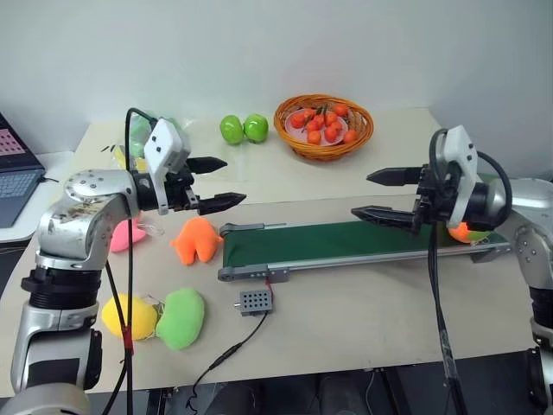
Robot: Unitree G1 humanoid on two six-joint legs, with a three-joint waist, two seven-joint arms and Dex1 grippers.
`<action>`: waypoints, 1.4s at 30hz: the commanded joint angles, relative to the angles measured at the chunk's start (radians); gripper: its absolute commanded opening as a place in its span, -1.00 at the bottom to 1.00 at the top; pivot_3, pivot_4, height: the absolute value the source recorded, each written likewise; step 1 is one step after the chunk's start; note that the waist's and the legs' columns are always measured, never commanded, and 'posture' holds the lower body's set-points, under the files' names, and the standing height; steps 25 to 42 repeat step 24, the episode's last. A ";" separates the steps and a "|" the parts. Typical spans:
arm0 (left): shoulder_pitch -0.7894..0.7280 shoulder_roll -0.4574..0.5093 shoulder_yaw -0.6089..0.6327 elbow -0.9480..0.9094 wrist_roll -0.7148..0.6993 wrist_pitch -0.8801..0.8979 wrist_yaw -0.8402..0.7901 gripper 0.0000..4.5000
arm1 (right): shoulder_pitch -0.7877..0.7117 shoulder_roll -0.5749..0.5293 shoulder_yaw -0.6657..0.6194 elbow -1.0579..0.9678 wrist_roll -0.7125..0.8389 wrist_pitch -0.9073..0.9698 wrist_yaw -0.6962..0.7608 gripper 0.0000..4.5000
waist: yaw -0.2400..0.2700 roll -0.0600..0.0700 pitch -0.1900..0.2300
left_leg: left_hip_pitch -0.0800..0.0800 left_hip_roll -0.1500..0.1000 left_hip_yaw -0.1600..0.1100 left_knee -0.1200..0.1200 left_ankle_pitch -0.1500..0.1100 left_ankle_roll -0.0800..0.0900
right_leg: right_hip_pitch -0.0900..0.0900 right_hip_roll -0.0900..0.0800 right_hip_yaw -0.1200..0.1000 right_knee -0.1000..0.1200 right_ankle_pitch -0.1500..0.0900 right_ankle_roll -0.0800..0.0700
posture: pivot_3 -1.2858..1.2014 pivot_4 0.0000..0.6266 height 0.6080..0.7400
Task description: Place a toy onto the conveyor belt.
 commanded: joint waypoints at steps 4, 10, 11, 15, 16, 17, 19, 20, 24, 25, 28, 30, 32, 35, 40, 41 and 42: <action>-0.053 0.002 0.028 -0.014 -0.011 -0.014 0.015 0.98 | -0.029 0.005 -0.032 -0.012 0.006 -0.015 -0.002 1.00 | 0.000 0.000 0.000 | 0.000 0.000 0.000 0.000 0.000 0.000 | 0.000 0.000 0.000 0.000 0.000 0.000 | 0.03 -0.52 1.00; -0.066 -0.006 0.021 -0.011 -0.009 -0.019 0.018 0.98 | -0.030 0.006 -0.032 -0.013 0.004 -0.015 -0.004 1.00 | 0.000 0.000 0.000 | 0.000 0.000 0.000 0.000 0.000 0.000 | 0.000 0.000 0.000 0.000 0.000 0.000 | 0.03 -0.52 1.00; -0.067 -0.007 0.021 -0.010 -0.008 -0.021 0.017 0.98 | -0.030 0.006 -0.032 -0.013 0.003 -0.015 -0.004 1.00 | 0.000 0.000 0.000 | 0.000 0.000 0.000 0.000 0.000 0.000 | 0.000 0.000 0.000 0.000 0.000 0.000 | 0.03 -0.52 1.00; -0.069 -0.011 0.020 -0.005 -0.008 -0.022 0.013 0.98 | -0.026 0.004 -0.035 -0.016 0.005 -0.014 -0.005 1.00 | 0.000 0.000 0.000 | 0.000 0.000 0.000 0.000 0.000 0.000 | 0.000 0.000 0.000 0.000 0.000 0.000 | 0.03 -0.52 1.00; -0.069 -0.011 0.019 -0.005 -0.008 -0.023 0.011 0.98 | -0.025 0.003 -0.036 -0.017 0.006 -0.014 -0.006 1.00 | 0.000 0.000 0.000 | 0.000 0.000 0.000 0.000 0.000 0.000 | 0.000 0.000 0.000 0.000 0.000 0.000 | 0.03 -0.52 1.00; -0.069 -0.011 0.017 -0.005 -0.006 -0.026 0.009 0.98 | -0.024 0.003 -0.037 -0.018 0.006 -0.014 -0.007 1.00 | 0.000 0.000 0.000 | 0.000 0.000 0.000 0.000 0.000 0.000 | 0.000 0.000 0.000 0.000 0.000 0.000 | 0.03 -0.52 1.00; -0.070 -0.012 0.014 -0.004 -0.004 -0.027 0.008 0.98 | -0.023 0.003 -0.037 -0.018 0.007 -0.013 -0.007 1.00 | 0.000 0.000 0.000 | 0.000 0.000 0.000 0.000 0.000 0.000 | 0.000 0.000 0.000 0.000 0.000 0.000 | 0.03 -0.52 1.00; -0.071 -0.011 0.013 -0.004 -0.006 -0.022 0.004 0.98 | -0.023 0.004 -0.037 -0.018 0.007 -0.014 -0.008 1.00 | 0.000 0.000 0.000 | 0.000 0.000 0.000 0.000 0.000 0.000 | 0.000 0.000 0.000 0.000 0.000 0.000 | 0.03 -0.52 1.00; -0.073 -0.012 0.009 -0.002 -0.013 -0.011 -0.008 0.98 | -0.023 0.004 -0.037 -0.018 0.007 -0.014 -0.007 1.00 | 0.000 0.000 0.000 | 0.000 0.000 0.000 0.000 0.000 0.000 | 0.000 0.000 0.000 0.000 0.000 0.000 | 0.03 -0.52 1.00; -0.073 -0.012 0.009 -0.002 -0.013 -0.011 -0.008 0.98 | -0.023 0.004 -0.037 -0.018 0.007 -0.014 -0.007 1.00 | 0.000 0.000 0.000 | 0.000 0.000 0.000 0.000 0.000 0.000 | 0.000 0.000 0.000 0.000 0.000 0.000 | 0.03 -0.52 1.00; -0.073 -0.012 0.009 -0.002 -0.013 -0.011 -0.008 0.98 | -0.023 0.004 -0.037 -0.018 0.007 -0.014 -0.007 1.00 | 0.000 0.000 0.000 | 0.000 0.000 0.000 0.000 0.000 0.000 | 0.000 0.000 0.000 0.000 0.000 0.000 | 0.03 -0.52 1.00; -0.073 -0.012 0.009 -0.002 -0.013 -0.011 -0.008 0.98 | -0.023 0.004 -0.037 -0.018 0.007 -0.014 -0.007 1.00 | 0.000 0.000 0.000 | 0.000 0.000 0.000 0.000 0.000 0.000 | 0.000 0.000 0.000 0.000 0.000 0.000 | 0.03 -0.52 1.00; -0.073 -0.012 0.009 -0.002 -0.013 -0.011 -0.008 0.98 | -0.023 0.004 -0.037 -0.018 0.007 -0.014 -0.007 1.00 | 0.000 0.000 0.000 | 0.000 0.000 0.000 0.000 0.000 0.000 | 0.000 0.000 0.000 0.000 0.000 0.000 | 0.03 -0.52 1.00; -0.073 -0.012 0.009 -0.002 -0.013 -0.011 -0.008 0.98 | -0.023 0.004 -0.037 -0.018 0.007 -0.014 -0.007 1.00 | 0.000 0.000 0.000 | 0.000 0.000 0.000 0.000 0.000 0.000 | 0.000 0.000 0.000 0.000 0.000 0.000 | 0.03 -0.52 1.00; -0.073 -0.012 0.009 -0.002 -0.013 -0.011 -0.008 0.98 | -0.023 0.004 -0.037 -0.018 0.007 -0.014 -0.007 1.00 | 0.000 0.000 0.000 | 0.000 0.000 0.000 0.000 0.000 0.000 | 0.000 0.000 0.000 0.000 0.000 0.000 | 0.03 -0.52 1.00; -0.073 -0.012 0.009 -0.002 -0.013 -0.011 -0.008 0.98 | -0.023 0.004 -0.037 -0.018 0.007 -0.014 -0.007 1.00 | 0.000 0.000 0.000 | 0.000 0.000 0.000 0.000 0.000 0.000 | 0.000 0.000 0.000 0.000 0.000 0.000 | 0.03 -0.52 1.00; -0.073 -0.012 0.009 -0.002 -0.013 -0.011 -0.008 0.98 | -0.023 0.004 -0.037 -0.018 0.007 -0.014 -0.007 1.00 | 0.000 0.000 0.000 | 0.000 0.000 0.000 0.000 0.000 0.000 | 0.000 0.000 0.000 0.000 0.000 0.000 | 0.03 -0.52 1.00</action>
